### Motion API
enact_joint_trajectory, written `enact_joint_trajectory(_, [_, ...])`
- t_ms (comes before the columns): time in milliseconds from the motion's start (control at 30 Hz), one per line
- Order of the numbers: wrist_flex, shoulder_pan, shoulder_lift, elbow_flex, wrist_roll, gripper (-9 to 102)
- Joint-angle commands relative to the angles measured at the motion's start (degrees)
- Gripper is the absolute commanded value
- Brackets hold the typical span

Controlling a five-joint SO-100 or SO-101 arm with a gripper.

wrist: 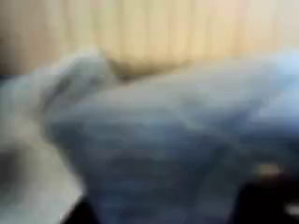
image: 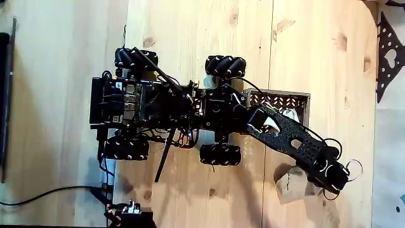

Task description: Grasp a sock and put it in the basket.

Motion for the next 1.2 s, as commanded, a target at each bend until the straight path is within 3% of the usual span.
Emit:
enact_joint_trajectory(0, [4.75, -0.53, 4.57, -1.14, 0.26, 0])
enact_joint_trajectory(300, [33.66, -4.13, 29.18, -0.62, 8.61, 0])
enact_joint_trajectory(567, [46.93, -7.47, 51.68, -0.35, 18.02, -1])
enact_joint_trajectory(767, [49.22, -8.88, 65.39, -0.35, 22.5, -1])
enact_joint_trajectory(1167, [46.05, -12.92, 86.31, -0.7, 36.91, -1])
